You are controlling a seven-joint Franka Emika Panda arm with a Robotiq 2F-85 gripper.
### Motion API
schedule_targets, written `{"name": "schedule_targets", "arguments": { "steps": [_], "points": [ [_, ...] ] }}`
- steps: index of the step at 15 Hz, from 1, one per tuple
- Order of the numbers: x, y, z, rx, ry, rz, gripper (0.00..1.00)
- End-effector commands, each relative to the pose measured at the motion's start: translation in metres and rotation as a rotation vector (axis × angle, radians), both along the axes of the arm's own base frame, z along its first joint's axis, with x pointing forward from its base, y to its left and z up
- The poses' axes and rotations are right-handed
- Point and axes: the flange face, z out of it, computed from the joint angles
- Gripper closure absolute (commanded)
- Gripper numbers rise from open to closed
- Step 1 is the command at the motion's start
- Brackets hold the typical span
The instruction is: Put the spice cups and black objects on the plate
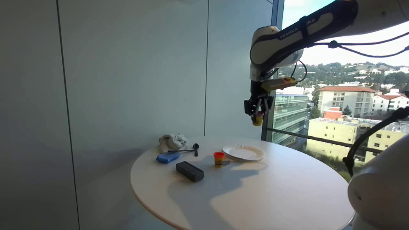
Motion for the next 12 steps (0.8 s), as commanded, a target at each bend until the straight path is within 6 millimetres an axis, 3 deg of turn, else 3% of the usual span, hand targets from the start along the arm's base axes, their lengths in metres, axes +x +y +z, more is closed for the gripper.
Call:
{"name": "schedule_targets", "arguments": {
  "steps": [1, 7, 12],
  "points": [
    [0.042, -0.024, -0.001, 0.019, 0.019, 0.049, 0.77],
    [0.104, -0.048, -0.050, 0.120, 0.071, 0.106, 0.77],
    [0.139, -0.068, -0.091, 0.173, 0.129, 0.077, 0.77]
  ]
}}
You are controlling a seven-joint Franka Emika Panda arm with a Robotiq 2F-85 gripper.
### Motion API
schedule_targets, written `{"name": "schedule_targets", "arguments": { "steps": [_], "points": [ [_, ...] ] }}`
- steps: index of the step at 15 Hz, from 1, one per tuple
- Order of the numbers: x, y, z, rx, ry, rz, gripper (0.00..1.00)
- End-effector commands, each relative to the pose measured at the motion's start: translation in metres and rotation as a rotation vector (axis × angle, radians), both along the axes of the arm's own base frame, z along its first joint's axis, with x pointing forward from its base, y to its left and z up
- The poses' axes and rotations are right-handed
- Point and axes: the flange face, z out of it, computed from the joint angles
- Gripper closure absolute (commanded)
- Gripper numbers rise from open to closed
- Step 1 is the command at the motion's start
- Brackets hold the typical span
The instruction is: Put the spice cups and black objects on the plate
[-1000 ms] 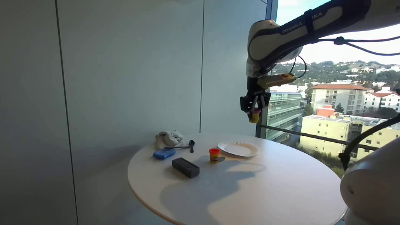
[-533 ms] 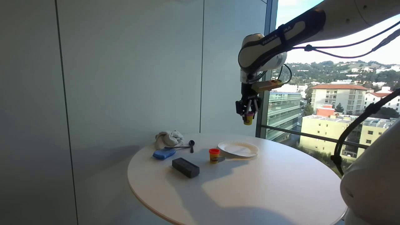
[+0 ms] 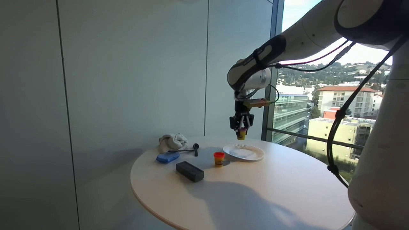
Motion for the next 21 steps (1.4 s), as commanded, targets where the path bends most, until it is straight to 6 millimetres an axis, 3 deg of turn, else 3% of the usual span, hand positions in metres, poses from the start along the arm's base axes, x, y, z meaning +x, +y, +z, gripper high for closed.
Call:
{"name": "schedule_targets", "arguments": {
  "steps": [1, 6, 10, 21],
  "points": [
    [0.029, -0.017, -0.017, 0.041, 0.023, -0.013, 0.77],
    [0.037, -0.032, -0.037, 0.088, 0.035, -0.026, 0.77],
    [0.039, -0.041, -0.038, 0.127, 0.022, -0.027, 0.77],
    [0.043, -0.042, -0.064, 0.206, 0.082, 0.006, 0.77]
  ]
}}
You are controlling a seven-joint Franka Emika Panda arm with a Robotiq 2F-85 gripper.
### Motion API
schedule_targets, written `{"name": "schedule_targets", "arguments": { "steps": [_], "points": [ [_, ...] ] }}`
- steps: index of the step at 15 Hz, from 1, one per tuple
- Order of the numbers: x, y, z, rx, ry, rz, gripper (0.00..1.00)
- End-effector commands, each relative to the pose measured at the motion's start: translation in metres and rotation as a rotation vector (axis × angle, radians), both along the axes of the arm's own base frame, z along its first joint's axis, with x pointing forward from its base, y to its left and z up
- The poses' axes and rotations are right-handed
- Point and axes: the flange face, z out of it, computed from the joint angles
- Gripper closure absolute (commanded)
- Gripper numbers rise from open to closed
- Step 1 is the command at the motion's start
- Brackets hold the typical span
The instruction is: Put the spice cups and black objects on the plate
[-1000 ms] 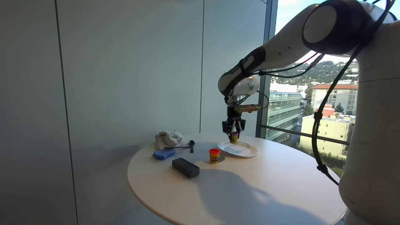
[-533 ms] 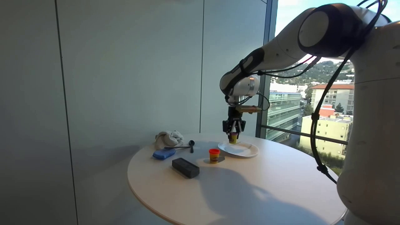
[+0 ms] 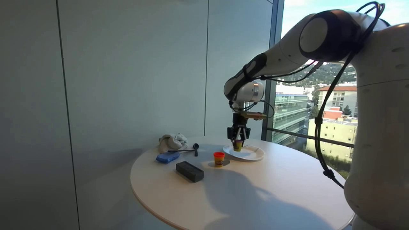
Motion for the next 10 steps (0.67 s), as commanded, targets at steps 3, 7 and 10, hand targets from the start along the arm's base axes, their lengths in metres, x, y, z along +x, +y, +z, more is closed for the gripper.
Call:
{"name": "schedule_targets", "arguments": {
  "steps": [3, 7, 10],
  "points": [
    [0.009, -0.002, 0.005, 0.038, 0.016, 0.005, 0.27],
    [0.010, -0.001, 0.009, 0.036, 0.012, 0.005, 0.06],
    [0.004, 0.000, 0.029, -0.004, -0.019, 0.018, 0.00]
  ]
}}
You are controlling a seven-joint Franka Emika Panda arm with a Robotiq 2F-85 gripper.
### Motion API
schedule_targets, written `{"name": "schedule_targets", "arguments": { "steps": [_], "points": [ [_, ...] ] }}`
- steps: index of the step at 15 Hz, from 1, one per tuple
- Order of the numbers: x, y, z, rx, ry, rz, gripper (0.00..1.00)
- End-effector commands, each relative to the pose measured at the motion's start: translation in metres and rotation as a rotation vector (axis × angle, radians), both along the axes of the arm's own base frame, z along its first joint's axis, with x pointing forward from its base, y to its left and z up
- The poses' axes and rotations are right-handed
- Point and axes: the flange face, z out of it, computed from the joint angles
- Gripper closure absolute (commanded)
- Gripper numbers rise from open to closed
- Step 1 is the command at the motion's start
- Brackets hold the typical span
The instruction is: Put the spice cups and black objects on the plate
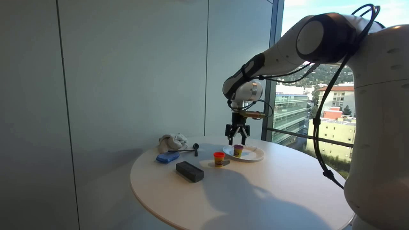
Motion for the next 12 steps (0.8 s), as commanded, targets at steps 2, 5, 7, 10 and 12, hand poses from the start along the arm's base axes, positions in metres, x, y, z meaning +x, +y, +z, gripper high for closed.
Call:
{"name": "schedule_targets", "arguments": {
  "steps": [2, 5, 7, 10, 12],
  "points": [
    [0.006, 0.014, 0.025, -0.057, -0.056, 0.042, 0.00],
    [0.003, 0.051, 0.040, -0.030, -0.087, 0.199, 0.00],
    [0.005, 0.091, 0.043, -0.020, -0.084, 0.309, 0.00],
    [0.008, 0.152, 0.035, 0.032, -0.033, 0.425, 0.00],
    [0.002, 0.182, 0.027, 0.063, 0.036, 0.442, 0.00]
  ]
}}
